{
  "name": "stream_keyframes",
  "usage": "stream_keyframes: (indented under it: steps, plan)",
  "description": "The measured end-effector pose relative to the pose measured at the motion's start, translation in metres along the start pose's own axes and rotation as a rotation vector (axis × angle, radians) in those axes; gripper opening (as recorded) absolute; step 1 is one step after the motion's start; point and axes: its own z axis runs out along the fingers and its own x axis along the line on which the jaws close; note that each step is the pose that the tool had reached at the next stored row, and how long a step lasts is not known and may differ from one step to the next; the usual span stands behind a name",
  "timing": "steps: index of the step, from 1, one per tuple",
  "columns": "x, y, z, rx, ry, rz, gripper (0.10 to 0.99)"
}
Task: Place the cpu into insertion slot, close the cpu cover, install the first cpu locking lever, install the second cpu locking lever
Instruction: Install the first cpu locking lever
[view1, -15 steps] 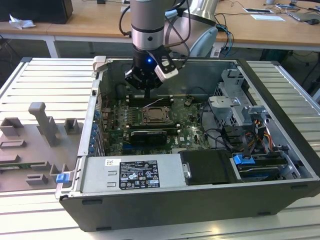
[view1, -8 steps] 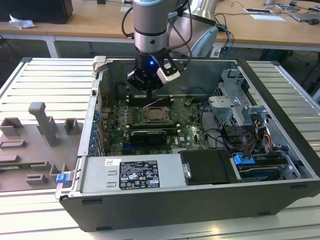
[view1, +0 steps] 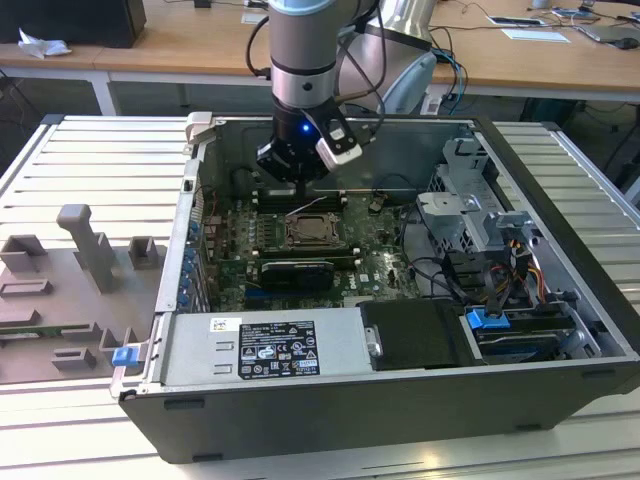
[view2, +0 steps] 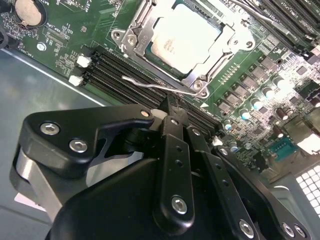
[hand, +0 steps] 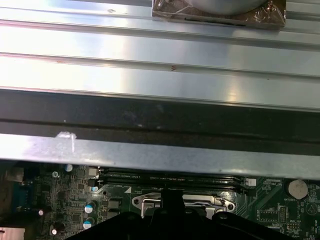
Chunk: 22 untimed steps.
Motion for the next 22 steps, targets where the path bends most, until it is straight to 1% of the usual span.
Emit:
stream_keyframes:
  steps: [22]
  plan:
    - [-0.0041, -0.0007, 0.0046, 0.0, -0.0011, 0.011, 0.106]
